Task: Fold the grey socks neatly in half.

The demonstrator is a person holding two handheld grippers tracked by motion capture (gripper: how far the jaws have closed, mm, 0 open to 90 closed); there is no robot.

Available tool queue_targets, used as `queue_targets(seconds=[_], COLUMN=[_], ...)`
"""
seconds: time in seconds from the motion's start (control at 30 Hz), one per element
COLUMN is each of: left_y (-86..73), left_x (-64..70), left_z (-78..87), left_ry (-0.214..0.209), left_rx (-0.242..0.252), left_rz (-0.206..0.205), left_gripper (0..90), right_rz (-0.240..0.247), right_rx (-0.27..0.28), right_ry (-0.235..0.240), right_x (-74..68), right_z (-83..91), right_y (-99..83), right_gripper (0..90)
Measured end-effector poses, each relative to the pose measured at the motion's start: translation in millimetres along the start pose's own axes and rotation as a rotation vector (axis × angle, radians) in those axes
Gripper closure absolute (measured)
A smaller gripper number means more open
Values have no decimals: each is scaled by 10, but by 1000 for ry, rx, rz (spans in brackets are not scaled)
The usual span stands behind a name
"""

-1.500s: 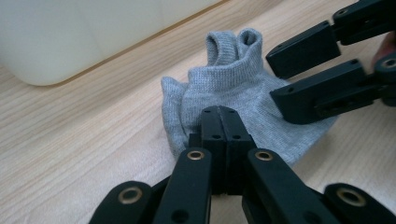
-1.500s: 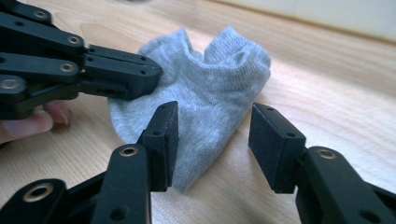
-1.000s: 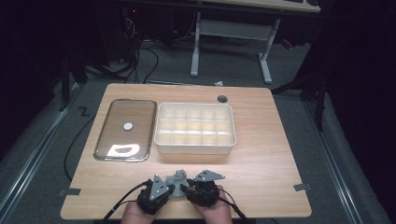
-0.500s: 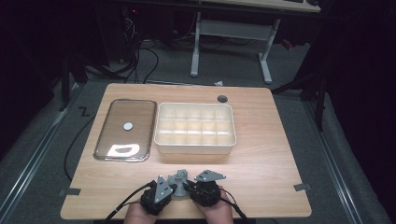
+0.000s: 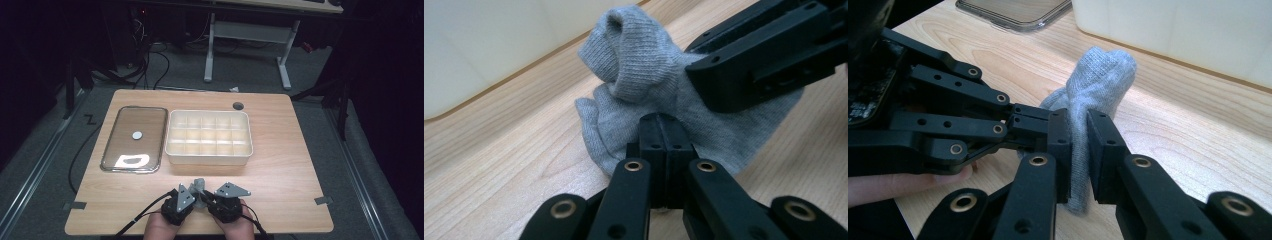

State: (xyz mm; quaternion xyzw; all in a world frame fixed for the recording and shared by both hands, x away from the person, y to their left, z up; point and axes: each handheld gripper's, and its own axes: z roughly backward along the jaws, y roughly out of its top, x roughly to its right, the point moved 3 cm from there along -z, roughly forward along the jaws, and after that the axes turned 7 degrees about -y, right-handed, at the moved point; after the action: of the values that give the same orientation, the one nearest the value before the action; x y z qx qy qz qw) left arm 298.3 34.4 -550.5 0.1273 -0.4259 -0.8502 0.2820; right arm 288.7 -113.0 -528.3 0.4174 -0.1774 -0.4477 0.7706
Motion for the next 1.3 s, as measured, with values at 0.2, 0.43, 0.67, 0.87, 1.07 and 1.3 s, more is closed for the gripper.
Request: queue_targets(seconds=[0.2, 0.43, 0.67, 0.87, 1.07, 1.3], left_y=[-5, -7, -8, -8, -8, -8], left_x=[-30, -60, -63, -64, -65, -72], left_z=[7, 10, 11, 11, 11, 13], left_ry=[-27, -54, -56, -56, -57, -64], left_rx=[3, 9, 9, 9, 11, 11], left_rz=[14, 41, 44, 44, 46, 52], left_gripper=[900, 900, 900, 900, 899, 898], right_rz=[-3, -21, -47, -64, -32, -13], right_rx=[1, -2, 49, -42, -80, -69], right_ry=[-8, -17, -72, -149, -110, -61], right_x=[33, 96, 263, 379, 235, 135], right_z=[-14, 3, 118, 0, -111, -152], right_y=[-13, -23, 15, -82, -122, -114], right_gripper=[811, 776, 767, 844, 900, 900])
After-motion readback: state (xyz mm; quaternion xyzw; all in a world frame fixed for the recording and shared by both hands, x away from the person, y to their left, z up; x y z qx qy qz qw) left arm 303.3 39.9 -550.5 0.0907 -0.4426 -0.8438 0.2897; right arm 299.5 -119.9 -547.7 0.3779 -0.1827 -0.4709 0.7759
